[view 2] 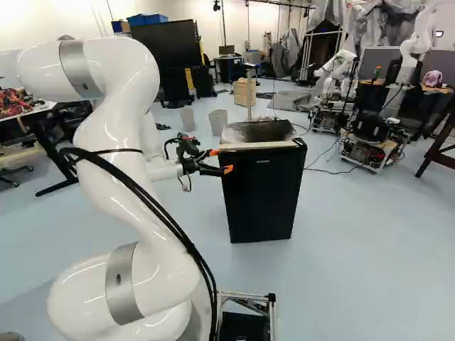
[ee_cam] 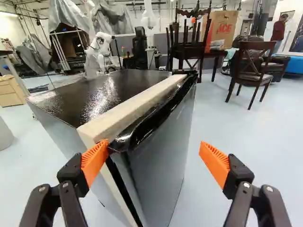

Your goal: Grab a drink from the fridge

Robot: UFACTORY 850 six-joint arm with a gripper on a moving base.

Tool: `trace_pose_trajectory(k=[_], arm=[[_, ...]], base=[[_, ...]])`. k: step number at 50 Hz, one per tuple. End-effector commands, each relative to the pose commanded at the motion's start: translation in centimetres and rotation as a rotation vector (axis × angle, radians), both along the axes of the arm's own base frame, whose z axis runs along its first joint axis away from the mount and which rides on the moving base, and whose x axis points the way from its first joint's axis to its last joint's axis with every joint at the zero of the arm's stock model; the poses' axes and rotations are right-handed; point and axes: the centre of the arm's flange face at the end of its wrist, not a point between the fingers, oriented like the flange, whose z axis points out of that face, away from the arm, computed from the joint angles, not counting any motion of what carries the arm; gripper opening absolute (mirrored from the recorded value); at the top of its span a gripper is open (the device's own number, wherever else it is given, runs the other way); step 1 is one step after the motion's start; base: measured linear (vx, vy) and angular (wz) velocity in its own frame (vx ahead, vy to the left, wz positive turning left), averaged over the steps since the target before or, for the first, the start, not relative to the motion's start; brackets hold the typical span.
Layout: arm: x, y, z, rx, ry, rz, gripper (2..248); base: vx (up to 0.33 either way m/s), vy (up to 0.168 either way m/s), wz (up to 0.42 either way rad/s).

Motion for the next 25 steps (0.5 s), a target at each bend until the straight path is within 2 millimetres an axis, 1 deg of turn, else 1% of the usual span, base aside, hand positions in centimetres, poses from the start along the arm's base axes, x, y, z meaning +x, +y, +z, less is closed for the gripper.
trace_pose_trajectory(k=[25], arm=[[-1.1, -0.2, 0.0, -0.002, 0.012, -0.010, 247]], base=[[0.000, 0.000, 0.000]])
